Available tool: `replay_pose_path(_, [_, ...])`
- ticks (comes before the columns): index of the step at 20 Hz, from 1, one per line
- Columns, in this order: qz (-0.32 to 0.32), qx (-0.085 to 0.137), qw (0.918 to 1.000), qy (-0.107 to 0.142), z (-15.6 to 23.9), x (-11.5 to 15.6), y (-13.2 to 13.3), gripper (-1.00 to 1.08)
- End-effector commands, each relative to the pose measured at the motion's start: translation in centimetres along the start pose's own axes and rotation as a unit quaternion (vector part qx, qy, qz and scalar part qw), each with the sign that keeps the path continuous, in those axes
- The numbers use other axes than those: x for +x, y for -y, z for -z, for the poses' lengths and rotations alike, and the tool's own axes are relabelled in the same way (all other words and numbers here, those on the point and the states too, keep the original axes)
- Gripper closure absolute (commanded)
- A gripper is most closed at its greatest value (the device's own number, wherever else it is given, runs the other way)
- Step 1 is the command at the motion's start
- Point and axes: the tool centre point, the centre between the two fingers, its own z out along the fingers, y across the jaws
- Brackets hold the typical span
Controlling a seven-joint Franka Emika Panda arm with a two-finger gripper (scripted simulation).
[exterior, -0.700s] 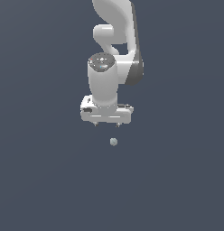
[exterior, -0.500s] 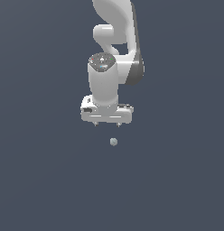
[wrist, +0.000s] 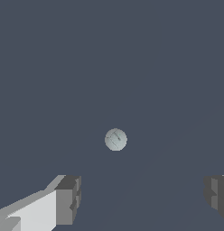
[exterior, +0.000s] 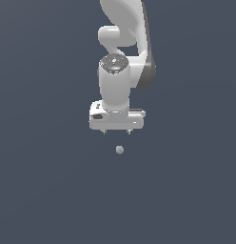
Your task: Pick up the object and move it to a goal position.
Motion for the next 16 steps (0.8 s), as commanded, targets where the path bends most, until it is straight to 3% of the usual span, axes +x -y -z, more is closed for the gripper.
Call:
replay_pose_path(1, [-0.001, 0.0, 1.0, 0.0, 0.0, 0.0, -0.1, -0.92])
replay_pose_path(16, [-0.094, 0.001, 0.9955, 0.006, -3.0, 0.2, 0.4, -0.92])
